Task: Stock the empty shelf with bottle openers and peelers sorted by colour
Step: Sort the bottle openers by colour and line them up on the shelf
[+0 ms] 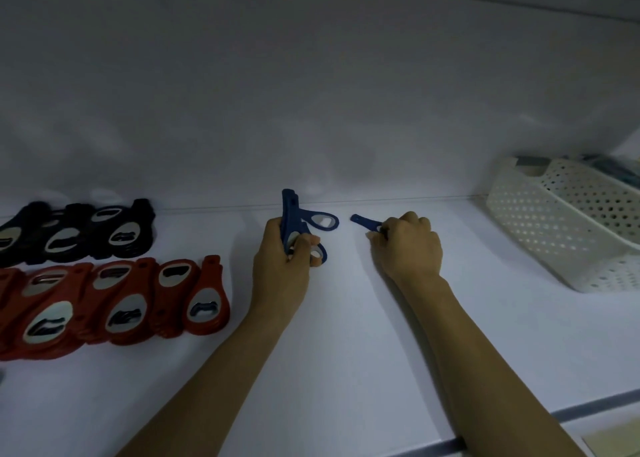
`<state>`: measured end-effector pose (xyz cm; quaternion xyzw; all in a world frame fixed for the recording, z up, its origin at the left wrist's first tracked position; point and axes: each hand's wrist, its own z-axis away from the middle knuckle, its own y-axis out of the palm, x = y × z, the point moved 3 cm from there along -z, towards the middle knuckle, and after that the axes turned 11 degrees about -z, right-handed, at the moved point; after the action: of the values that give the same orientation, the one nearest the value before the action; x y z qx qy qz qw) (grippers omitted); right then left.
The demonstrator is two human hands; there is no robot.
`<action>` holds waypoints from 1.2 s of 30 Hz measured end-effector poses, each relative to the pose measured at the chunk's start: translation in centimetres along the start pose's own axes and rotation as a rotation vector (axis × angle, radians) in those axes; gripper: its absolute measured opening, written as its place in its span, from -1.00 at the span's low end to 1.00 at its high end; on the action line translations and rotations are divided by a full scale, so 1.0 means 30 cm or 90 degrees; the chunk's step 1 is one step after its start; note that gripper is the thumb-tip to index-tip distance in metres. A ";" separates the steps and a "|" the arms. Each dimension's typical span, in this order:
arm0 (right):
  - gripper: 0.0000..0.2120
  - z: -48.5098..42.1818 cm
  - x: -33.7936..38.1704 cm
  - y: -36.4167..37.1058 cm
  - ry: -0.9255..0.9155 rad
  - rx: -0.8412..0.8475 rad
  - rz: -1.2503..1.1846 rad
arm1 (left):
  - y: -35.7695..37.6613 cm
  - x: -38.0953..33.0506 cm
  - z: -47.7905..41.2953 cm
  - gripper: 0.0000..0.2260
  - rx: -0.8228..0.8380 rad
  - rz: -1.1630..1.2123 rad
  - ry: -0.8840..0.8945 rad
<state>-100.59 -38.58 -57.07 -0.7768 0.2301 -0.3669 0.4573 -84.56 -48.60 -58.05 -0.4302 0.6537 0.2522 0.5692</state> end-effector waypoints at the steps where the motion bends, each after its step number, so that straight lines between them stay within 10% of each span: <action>1: -0.70 0.001 0.004 -0.003 -0.002 0.002 -0.006 | 0.000 0.001 0.000 -0.84 -0.001 0.000 0.000; 10: -0.87 0.006 0.029 -0.027 -0.080 -0.022 0.114 | -0.005 -0.005 0.005 -0.83 0.010 0.039 -0.001; 14: -0.81 0.026 0.047 -0.042 0.034 -0.105 -0.414 | -0.009 0.002 -0.002 -0.84 -0.004 0.029 -0.005; 17: -0.76 0.071 0.139 -0.023 0.189 0.101 -0.925 | -0.004 0.000 -0.006 -0.95 -0.010 0.014 0.001; 19: -0.77 0.098 0.197 -0.011 0.154 0.239 -0.993 | 0.000 -0.005 -0.005 -0.82 -0.002 -0.001 0.014; 23: -0.86 0.113 0.215 0.015 0.100 0.217 -0.929 | -0.007 0.007 -0.010 -0.86 -0.025 -0.008 0.008; 26: -0.84 0.098 0.173 0.024 -0.018 0.051 -0.613 | -0.016 0.013 -0.012 -0.85 -0.063 0.035 -0.033; 30: -0.72 0.115 0.197 0.048 -0.271 0.097 -0.229 | -0.022 0.014 -0.015 -0.81 -0.111 0.016 -0.023; 36: -0.75 0.124 0.229 0.040 -0.326 0.045 -0.060 | -0.023 0.018 -0.015 -0.81 -0.102 0.032 -0.016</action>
<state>-93.43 -41.89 -56.82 -0.8376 0.0574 -0.1867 0.5102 -84.18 -49.46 -58.37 -0.4547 0.6346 0.3233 0.5348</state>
